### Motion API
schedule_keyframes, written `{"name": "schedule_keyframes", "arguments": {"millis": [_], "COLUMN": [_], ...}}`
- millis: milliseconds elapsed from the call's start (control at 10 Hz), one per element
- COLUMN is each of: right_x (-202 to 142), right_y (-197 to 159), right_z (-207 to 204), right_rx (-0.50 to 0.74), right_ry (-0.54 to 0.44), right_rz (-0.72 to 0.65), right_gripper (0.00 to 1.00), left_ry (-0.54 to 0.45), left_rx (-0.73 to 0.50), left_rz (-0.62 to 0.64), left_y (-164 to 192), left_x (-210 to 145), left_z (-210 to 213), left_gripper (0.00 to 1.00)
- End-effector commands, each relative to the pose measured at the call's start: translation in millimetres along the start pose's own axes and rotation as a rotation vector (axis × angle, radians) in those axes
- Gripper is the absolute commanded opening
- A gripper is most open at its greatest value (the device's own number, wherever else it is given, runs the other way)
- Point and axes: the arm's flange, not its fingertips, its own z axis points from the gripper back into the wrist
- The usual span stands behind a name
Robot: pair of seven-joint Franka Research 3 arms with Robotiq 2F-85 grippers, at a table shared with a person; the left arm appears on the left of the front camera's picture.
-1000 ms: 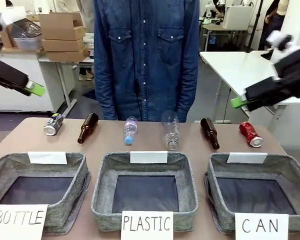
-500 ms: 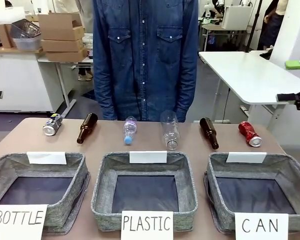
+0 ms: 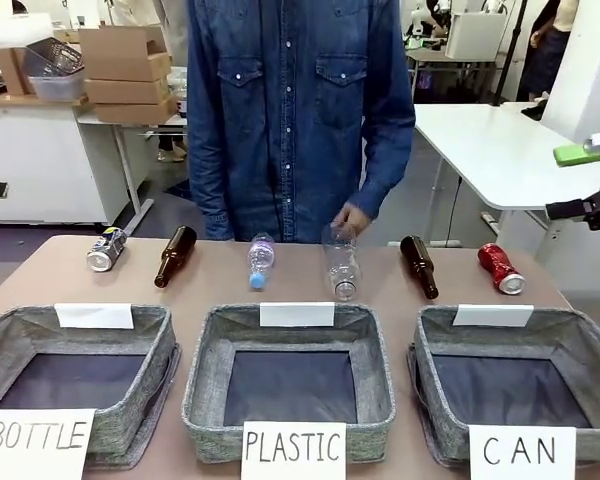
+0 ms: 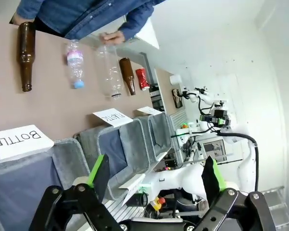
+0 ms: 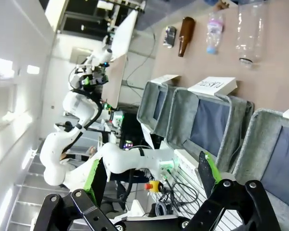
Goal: Sort the can waste into the basket.
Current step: Pick up the can waste from the table and place it in the right Fabric basket.
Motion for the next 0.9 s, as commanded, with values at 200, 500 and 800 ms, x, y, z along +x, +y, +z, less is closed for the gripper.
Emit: {"name": "schedule_keyframes", "arguments": {"millis": [200, 500, 800], "right_x": [6, 6, 6], "right_y": [-2, -2, -2], "right_z": [2, 2, 2], "right_rx": [0.027, 0.027, 0.027], "right_ry": [-0.021, -0.021, -0.021], "right_rz": [0.024, 0.024, 0.024], "right_gripper": [1.0, 1.0, 1.0], "left_ry": [0.041, 0.021, -0.036], "left_rx": [0.011, 0.347, 0.648], "left_rz": [-0.086, 0.009, -0.025], "left_y": [-8, 14, 73], "left_x": [1, 94, 170], "left_z": [3, -7, -60], "left_gripper": [1.0, 1.0, 1.0]}}
